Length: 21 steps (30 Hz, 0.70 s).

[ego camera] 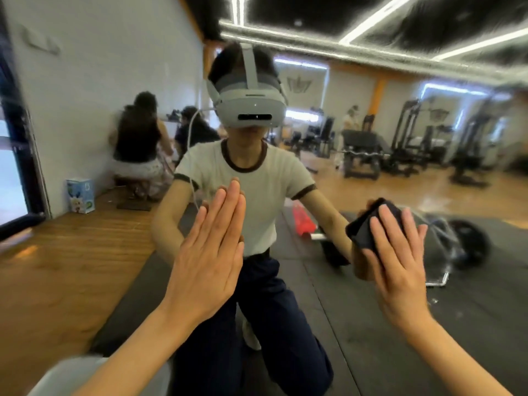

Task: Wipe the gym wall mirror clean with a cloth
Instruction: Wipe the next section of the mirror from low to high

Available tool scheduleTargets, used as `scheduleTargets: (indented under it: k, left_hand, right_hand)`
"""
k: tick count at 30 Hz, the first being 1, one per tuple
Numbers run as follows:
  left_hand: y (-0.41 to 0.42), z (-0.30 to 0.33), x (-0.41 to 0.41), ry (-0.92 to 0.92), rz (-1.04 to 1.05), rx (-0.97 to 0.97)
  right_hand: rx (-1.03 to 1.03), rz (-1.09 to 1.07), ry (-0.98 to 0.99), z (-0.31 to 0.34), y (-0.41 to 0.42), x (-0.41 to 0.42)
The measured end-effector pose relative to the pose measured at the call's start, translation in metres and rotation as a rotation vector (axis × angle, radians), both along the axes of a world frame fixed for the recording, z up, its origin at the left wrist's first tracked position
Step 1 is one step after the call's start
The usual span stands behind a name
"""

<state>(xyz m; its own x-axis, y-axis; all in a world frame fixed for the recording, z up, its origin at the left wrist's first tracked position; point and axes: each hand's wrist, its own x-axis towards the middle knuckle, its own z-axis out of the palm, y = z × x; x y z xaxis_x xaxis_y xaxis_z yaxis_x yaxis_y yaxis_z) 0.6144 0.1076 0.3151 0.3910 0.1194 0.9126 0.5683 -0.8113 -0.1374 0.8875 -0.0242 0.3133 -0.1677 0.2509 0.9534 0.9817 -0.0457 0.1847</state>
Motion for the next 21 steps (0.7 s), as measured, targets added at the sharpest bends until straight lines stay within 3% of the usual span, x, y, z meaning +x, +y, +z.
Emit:
scheduleTargets:
  k: [3,7,10,13,16,18,21]
  left_hand:
    - [-0.003,0.007,-0.016,0.017,-0.055,-0.015]
    - [0.015,0.021,-0.050,-0.130,0.029,-0.039]
    - [0.031,0.024,-0.063,-0.147,0.102,-0.025]
    - [0.038,0.023,-0.061,-0.147,0.109,0.021]
    - [0.040,0.021,-0.059,-0.155,0.108,0.038]
    - [0.041,0.020,-0.059,-0.152,0.102,0.047]
    - [0.041,0.021,-0.061,-0.149,0.088,0.037]
  right_hand:
    - [0.024,0.050,0.018,0.006,0.031,-0.052]
    - [0.001,0.042,-0.194,0.034,0.070,-0.110]
    - [0.023,-0.109,-0.378,0.048,0.058,-0.087]
    - [0.086,-0.071,-0.038,0.041,0.032,-0.047]
    - [0.164,-0.045,0.272,0.031,0.039,-0.059]
    - [0.164,-0.043,0.270,0.034,0.066,-0.106]
    - [0.094,0.007,0.059,0.035,0.103,-0.179]
